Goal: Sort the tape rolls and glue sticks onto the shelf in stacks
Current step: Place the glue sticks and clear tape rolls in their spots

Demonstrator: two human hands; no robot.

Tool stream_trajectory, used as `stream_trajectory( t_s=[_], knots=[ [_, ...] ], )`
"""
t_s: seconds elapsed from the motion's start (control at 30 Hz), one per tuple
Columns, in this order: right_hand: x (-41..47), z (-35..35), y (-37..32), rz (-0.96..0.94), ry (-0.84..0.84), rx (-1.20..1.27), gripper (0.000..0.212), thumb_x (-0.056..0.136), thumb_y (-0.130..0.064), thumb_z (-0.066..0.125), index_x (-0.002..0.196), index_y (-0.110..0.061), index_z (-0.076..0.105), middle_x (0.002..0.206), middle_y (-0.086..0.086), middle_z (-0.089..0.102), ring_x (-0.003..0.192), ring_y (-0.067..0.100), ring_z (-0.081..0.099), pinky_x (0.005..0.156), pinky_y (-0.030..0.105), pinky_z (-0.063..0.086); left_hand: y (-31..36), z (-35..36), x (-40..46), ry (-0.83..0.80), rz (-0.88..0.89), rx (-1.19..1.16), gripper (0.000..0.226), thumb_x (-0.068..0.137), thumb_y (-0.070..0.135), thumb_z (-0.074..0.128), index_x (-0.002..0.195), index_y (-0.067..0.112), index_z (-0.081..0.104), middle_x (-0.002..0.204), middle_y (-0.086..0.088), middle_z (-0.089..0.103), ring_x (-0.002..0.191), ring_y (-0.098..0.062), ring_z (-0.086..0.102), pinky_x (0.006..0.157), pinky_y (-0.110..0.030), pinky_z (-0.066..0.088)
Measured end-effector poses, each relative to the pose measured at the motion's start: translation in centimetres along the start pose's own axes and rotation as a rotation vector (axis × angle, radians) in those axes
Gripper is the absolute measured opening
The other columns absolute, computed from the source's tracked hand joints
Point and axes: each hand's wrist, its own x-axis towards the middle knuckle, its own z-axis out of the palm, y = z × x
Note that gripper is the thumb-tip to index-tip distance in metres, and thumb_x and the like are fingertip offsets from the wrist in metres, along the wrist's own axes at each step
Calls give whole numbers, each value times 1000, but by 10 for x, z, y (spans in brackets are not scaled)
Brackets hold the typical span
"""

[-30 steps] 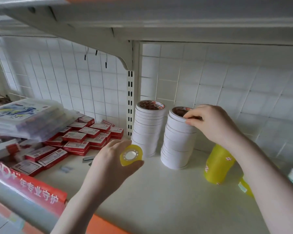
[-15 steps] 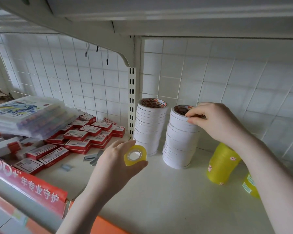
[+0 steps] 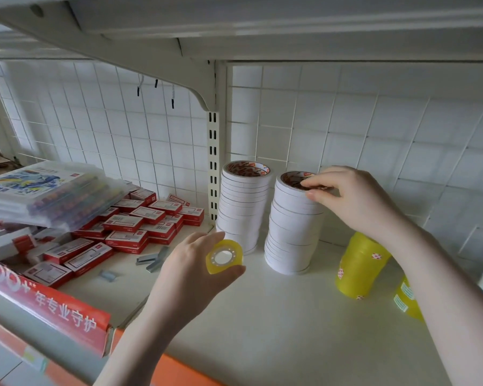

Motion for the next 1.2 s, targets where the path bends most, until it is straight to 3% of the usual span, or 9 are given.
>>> stream_trajectory(
  t_s=[0.17,0.33,0.53,0.63,0.87,1.2],
  knots=[
    [-30,-14,23,49,159,-64,18,88,-14,61,103,-13,72,95,5,67,95,24,57,76,25,34,17,8,1,-8,40,-19,64,69,46,74,126,25,55,115,16,53,96,-4,49,80,-14,33],
    [-74,-35,58,177,193,-217,17,88,-14,62,101,-12,72,97,8,67,96,29,58,78,28,34,45,28,0,-45,92,-67,59,70,44,74,124,27,57,104,24,47,85,0,44,70,-4,32],
    [-125,-61,98,293,243,-401,10,80,-5,68,89,-7,72,87,15,67,81,37,62,74,41,48,90,57,3,-117,195,-92,63,71,45,73,128,27,54,117,13,55,94,-7,52,77,-16,36],
    [-143,-70,114,320,254,-468,5,77,-4,70,81,-7,70,79,15,66,73,38,61,69,44,51,115,73,10,-126,262,-88,62,72,46,72,128,26,54,119,11,55,99,-10,53,76,-16,35],
    [-169,-77,131,313,356,-469,13,77,-15,60,81,-8,71,75,13,66,65,36,61,64,43,52,158,111,46,-132,287,-100,62,72,39,75,127,19,56,123,2,57,108,-18,54,85,-21,37],
    [-177,-69,140,338,383,-434,19,77,-20,55,80,-10,71,74,10,64,64,35,60,61,41,52,165,140,62,-172,223,-21,61,75,41,72,129,19,54,127,-1,55,113,-20,53,86,-24,36]
  ],
)
